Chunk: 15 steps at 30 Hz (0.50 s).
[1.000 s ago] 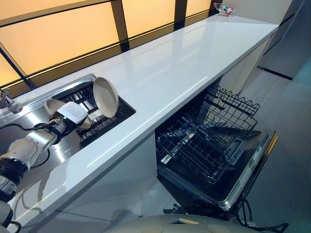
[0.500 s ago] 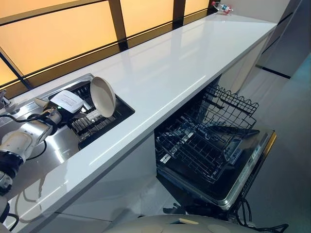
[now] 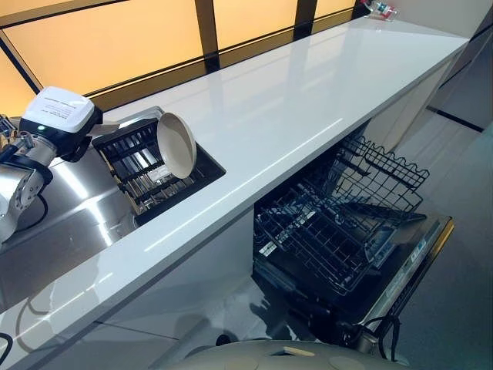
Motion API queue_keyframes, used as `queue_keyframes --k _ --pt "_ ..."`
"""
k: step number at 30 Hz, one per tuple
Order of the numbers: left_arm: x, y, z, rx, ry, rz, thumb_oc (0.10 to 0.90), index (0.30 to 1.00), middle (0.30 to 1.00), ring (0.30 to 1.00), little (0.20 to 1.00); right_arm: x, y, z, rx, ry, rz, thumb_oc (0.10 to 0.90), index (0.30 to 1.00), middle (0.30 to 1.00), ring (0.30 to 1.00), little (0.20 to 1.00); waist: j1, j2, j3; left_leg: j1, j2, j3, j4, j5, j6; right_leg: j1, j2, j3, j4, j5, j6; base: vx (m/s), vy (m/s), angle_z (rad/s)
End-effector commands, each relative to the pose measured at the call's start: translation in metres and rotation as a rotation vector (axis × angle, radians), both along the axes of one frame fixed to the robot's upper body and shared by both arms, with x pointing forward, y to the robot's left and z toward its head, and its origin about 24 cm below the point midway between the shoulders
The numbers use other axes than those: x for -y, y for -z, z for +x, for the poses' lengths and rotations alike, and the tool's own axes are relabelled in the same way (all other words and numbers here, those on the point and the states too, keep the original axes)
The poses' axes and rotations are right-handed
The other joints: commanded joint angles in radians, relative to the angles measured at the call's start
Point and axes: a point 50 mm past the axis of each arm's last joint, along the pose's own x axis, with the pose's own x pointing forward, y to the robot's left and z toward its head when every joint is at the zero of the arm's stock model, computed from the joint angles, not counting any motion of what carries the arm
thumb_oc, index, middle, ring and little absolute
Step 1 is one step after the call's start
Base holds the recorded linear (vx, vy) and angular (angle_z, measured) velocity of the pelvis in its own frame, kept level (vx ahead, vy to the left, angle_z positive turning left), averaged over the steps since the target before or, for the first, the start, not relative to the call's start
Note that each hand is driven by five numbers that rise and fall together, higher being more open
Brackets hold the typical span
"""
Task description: Pick up plates and place into dishwasher.
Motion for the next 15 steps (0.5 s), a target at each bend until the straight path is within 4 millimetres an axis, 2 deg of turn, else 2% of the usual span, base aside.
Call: queue_keyframes --k 1,4,9,12,15 --pt "-0.013 -0.100 -0.023 0.415 -0.014 0.045 0.100 0.300 0.300 0.300 0.200 -0.020 -0.041 0.040 0.258 0.016 0.167 0.800 0.900 0.900 0.900 0.900 -0.048 0.044 -0.016 0.025 -0.094 0.052 0.008 -0.126 0.072 -0.050 0.028 0.003 0.023 0.028 0.074 -0.03 0.002 -0.02" --pt "-0.008 -0.099 -0.027 0.440 0.024 0.040 0.100 0.300 0.300 0.300 0.200 -0.028 -0.053 0.043 0.331 -0.003 0.172 0.800 0.900 0.900 0.900 0.900 -0.055 0.043 -0.015 0.023 -0.093 0.058 0.008 -0.123 0.072 -0.055 0.025 0.004 0.021 0.033 0.078 -0.01 0.004 -0.01" --pt "-0.001 -0.094 -0.033 0.478 0.064 0.032 0.100 0.300 0.300 0.300 0.200 -0.025 -0.086 0.054 0.493 -0.002 0.098 0.800 0.900 0.900 0.900 0.900 -0.065 0.038 -0.011 0.019 -0.092 0.070 0.008 -0.118 0.072 -0.064 0.019 0.010 0.025 0.037 0.084 -0.01 0.010 -0.01" --pt "0.002 -0.092 -0.040 0.518 0.081 0.022 0.100 0.300 0.300 0.300 0.200 -0.010 -0.116 0.066 0.612 0.071 -0.020 0.800 0.900 0.900 0.900 0.900 -0.071 0.034 -0.006 0.019 -0.089 0.081 0.008 -0.118 0.074 -0.070 0.017 0.015 0.033 0.037 0.085 -0.02 0.026 -0.05" --pt "0.002 -0.086 -0.051 0.580 0.096 0.004 0.100 0.300 0.300 0.300 0.200 0.018 -0.155 0.077 0.752 0.247 -0.202 0.800 0.900 0.900 0.900 0.900 -0.079 0.030 -0.001 0.020 -0.087 0.093 0.008 -0.119 0.075 -0.076 0.018 0.027 0.038 0.036 0.085 -0.02 0.031 -0.06"
